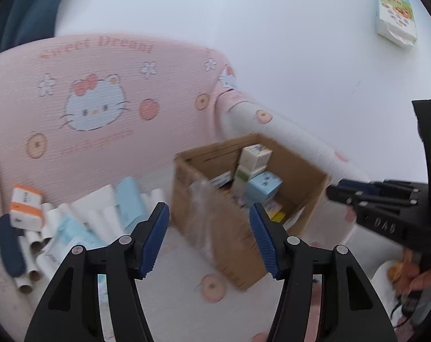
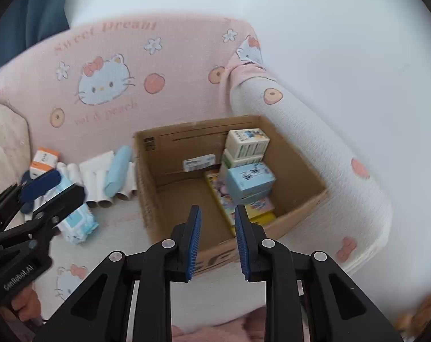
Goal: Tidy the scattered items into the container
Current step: 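Withdraw the right gripper from the cardboard box back toward the items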
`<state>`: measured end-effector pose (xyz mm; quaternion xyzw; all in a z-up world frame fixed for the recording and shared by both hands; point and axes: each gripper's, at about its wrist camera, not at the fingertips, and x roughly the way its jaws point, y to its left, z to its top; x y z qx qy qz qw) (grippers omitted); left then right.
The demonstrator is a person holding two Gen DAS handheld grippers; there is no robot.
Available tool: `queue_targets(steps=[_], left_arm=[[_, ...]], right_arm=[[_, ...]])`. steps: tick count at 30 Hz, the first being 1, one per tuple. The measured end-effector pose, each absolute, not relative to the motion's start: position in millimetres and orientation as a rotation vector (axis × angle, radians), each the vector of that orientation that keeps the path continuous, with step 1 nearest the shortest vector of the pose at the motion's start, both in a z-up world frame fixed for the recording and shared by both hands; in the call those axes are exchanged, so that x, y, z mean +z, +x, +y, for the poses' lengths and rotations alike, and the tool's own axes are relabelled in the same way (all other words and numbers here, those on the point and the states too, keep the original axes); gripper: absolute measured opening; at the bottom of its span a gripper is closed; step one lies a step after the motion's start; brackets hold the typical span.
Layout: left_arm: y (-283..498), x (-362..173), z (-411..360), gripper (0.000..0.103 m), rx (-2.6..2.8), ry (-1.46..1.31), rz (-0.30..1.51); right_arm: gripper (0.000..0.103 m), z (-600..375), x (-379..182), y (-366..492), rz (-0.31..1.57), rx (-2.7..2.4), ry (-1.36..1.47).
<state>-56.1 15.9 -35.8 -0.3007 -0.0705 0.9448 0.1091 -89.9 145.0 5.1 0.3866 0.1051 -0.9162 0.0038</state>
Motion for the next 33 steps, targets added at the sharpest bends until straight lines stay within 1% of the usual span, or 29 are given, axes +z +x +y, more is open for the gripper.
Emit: queue_targets(steps=[2,4,7,11,13,17,21,23,29,33], left_arm=[[-42,-40,0,0.063,2.801,-0.904,-0.156],[-28,-42,-15,0.063,2.818,-0.929,-0.132],[-9,-46,-39,0.063,2.805,-0.984,-0.150],[13,-54,-60,0.063,2.850,-1.055,-0.113],[18,-62,-68,0.063,2.871,-1.088,-0.096],[16,-88,-90,0.063,2.881,-1.189,-0.186],[5,-112,-119,0.063,2.872,-1.302,-0.341],[2,-119,-129,0.063,2.867,-1.318,-0.378],[-8,-131,-148,0.063,2.894,-1.309,-0.359],[-20,-136,-150,0.063,2.924,-1.294,-0.289]], right_arm=[[0.021,136,-2,-75,0.353,-2.881,1.162],[0.020,126,-7,-61,0.334,-2.875,1.101],[0.021,110,-15,-50,0.288,-2.813,1.067],[0.021,78,-29,-37,0.361,-2.752,1.020],[0.021,63,-38,-32,0.353,-2.698,1.012],[0.021,36,-61,-32,0.325,-2.585,1.033],[0.021,8,-87,-40,0.378,-2.523,1.086],[0.021,-2,-96,-47,0.388,-2.507,1.118],[0.021,-25,-113,-65,0.411,-2.463,1.143],[0.022,-28,-123,-85,0.283,-2.419,1.203]])
